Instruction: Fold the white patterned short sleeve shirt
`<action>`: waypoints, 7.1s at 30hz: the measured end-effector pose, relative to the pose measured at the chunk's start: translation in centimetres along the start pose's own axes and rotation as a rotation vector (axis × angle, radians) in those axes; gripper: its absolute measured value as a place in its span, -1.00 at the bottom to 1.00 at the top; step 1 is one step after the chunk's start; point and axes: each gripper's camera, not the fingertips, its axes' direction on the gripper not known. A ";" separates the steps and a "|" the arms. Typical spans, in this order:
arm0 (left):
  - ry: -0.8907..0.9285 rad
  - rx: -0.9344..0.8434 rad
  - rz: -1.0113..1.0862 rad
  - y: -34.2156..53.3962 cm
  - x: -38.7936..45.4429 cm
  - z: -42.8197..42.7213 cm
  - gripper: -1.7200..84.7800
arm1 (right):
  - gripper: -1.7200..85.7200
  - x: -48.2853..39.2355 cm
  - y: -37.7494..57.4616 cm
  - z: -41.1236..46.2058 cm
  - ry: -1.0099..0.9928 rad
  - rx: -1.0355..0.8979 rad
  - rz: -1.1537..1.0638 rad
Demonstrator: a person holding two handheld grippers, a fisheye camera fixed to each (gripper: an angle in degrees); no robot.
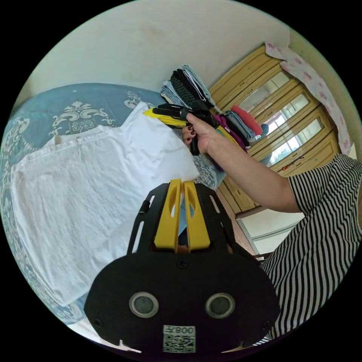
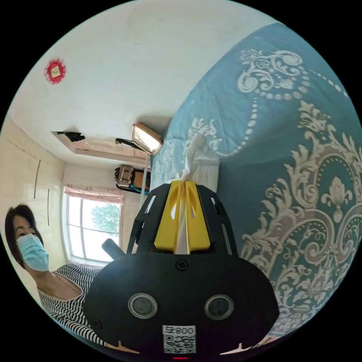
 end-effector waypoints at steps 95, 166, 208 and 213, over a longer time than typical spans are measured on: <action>-0.266 0.146 -0.563 16.4 -10.4 -29.7 -0.96 | -0.96 -45.9 35.8 31.0 0.951 -0.597 -0.686; -0.267 -0.158 0.064 11.1 2.7 -17.7 -0.95 | -0.86 -10.2 34.5 14.3 -0.123 -0.364 0.316; 0.424 0.632 -1.070 28.1 -20.9 -26.3 -0.90 | -0.91 -14.4 30.9 -0.6 -0.360 -0.267 0.201; 0.391 0.587 -0.928 27.0 -17.4 -26.3 -0.91 | -0.91 -14.8 32.3 -6.3 -0.351 -0.249 0.182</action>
